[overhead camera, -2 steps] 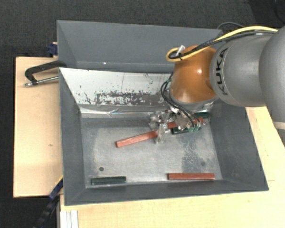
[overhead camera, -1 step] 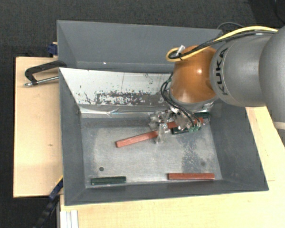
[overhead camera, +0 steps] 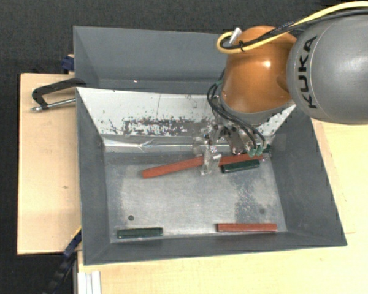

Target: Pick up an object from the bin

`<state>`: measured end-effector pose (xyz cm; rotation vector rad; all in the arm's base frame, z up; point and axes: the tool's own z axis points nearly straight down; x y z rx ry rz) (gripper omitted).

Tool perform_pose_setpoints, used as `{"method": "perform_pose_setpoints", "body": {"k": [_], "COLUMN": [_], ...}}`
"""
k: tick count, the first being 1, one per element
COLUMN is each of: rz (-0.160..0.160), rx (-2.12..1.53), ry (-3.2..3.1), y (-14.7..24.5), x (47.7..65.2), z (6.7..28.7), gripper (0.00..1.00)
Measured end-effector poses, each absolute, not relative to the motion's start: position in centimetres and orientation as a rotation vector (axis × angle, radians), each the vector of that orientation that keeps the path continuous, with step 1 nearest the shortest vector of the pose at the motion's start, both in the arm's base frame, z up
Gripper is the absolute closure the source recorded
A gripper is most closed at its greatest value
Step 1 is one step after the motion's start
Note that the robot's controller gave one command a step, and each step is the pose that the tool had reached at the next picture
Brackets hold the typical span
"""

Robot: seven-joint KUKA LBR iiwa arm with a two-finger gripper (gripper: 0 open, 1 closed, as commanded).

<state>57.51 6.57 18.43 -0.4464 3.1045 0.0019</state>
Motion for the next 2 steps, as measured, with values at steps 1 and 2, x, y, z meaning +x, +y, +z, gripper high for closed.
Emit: {"method": "perform_pose_setpoints", "body": {"k": [1,2], "rz": [0.002,0.002], "rx": [-0.446,-0.462], "ry": [3.104,3.105], "y": [6.6,8.4], "x": [57.5,59.2], "z": [18.4,23.4], "gripper": [1.00,1.00]}}
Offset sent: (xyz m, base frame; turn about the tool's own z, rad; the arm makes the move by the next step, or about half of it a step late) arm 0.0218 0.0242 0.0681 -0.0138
